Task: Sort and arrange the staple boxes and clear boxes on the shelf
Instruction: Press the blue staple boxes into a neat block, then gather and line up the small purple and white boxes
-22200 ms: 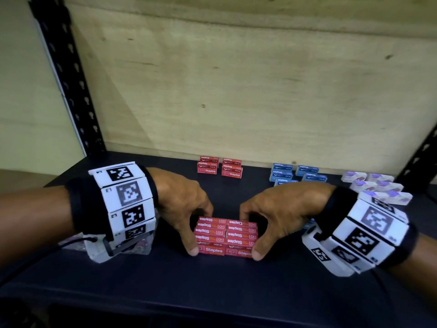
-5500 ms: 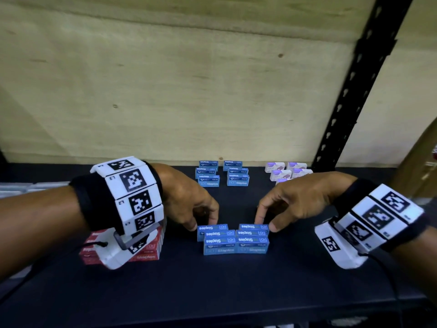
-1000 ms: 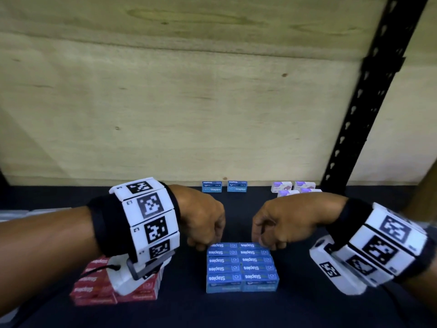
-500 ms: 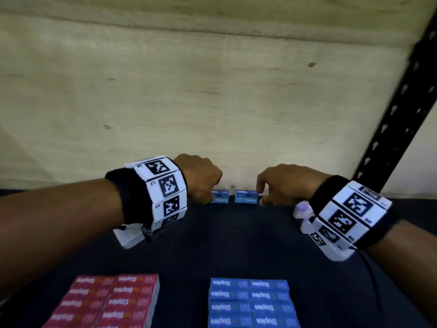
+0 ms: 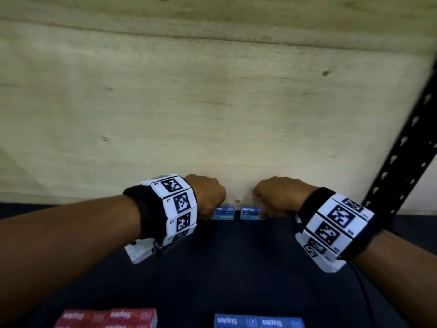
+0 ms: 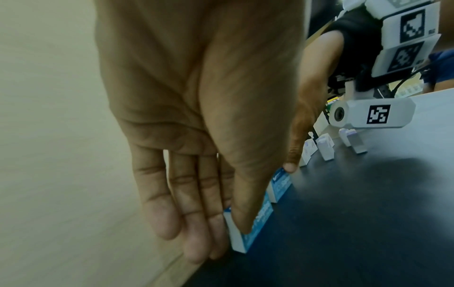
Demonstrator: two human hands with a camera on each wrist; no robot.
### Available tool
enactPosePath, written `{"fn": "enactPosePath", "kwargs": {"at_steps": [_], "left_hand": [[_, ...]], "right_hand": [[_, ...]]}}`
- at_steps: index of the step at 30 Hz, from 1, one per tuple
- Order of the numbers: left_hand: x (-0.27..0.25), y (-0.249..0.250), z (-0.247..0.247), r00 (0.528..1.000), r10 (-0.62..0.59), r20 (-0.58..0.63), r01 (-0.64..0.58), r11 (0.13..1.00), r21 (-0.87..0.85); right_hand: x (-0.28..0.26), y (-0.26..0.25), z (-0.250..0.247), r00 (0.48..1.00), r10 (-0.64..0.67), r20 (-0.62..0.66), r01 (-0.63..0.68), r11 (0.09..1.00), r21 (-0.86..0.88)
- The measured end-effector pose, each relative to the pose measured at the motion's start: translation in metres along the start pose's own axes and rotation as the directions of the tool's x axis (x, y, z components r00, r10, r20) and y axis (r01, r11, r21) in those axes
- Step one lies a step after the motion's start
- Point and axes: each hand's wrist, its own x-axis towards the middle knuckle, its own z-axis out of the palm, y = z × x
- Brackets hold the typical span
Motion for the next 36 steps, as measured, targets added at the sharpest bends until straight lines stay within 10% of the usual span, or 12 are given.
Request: {"fn": "enactPosePath", "kwargs": {"at_steps": [36], "left_hand": [[-0.138, 0.067, 0.001, 0.974, 0.188, 0.124, -0.164, 0.969, -0.183]], "right_hand": [[-0.159, -0.018, 0.023, 0.963, -0.203, 0.179, 0.153, 0.954, 0.259]]}}
